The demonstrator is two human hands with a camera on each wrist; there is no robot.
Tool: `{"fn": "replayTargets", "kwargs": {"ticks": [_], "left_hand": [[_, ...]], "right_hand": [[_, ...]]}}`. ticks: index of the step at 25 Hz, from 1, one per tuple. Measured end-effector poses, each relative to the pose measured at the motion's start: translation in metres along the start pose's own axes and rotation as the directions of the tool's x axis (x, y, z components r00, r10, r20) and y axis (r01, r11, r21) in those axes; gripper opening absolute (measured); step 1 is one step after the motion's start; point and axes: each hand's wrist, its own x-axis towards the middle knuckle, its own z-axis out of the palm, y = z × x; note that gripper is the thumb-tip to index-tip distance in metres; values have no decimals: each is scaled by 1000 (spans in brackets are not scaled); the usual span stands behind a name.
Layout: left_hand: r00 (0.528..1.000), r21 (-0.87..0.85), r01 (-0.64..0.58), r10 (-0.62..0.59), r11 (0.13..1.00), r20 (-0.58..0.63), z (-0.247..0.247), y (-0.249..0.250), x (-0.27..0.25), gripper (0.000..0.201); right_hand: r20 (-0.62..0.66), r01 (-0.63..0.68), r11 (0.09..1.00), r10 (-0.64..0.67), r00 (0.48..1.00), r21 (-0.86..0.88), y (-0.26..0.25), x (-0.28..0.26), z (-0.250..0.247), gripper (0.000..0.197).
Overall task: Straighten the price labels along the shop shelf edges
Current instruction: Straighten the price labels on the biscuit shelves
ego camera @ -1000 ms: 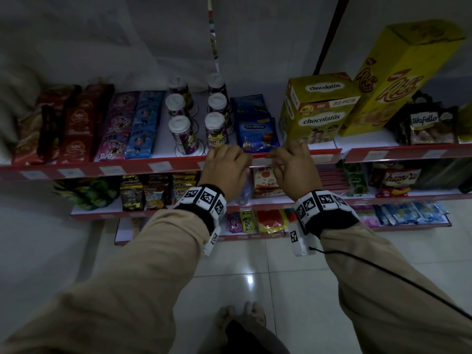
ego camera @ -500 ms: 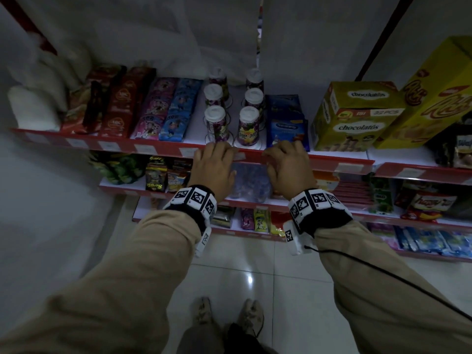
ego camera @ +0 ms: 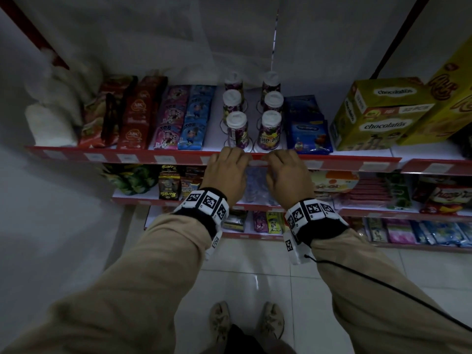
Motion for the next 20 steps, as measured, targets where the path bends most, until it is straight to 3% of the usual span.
{"fn": "replayTargets", "kwargs": {"ticks": [4,12,17,18,20], "left_hand": [[1000,-24,-18,18,1000,-1,3,-6,1,47],[997,-89,-74,71,993,-41,11,-13,5,39],[992,-291,-83,50,953,-120,11,-19,4,33],[991,-335,-75,33,939,-128,11,-20,5,31],[990,-405,-63,4,912,-144,13,-22,7,27]], "right_hand": [[-51,4,999,-6,999,-41,-10,2,6,18],[110,-122,986,135,985,-115,-14,11,11,26],[-34,-239,948,252,967,211,-8,13,4,14],[-67,-265,908,302,951,324,-9,13,3,11],[-46,-335,725,450,892,601,-14,14,0,7]]}}
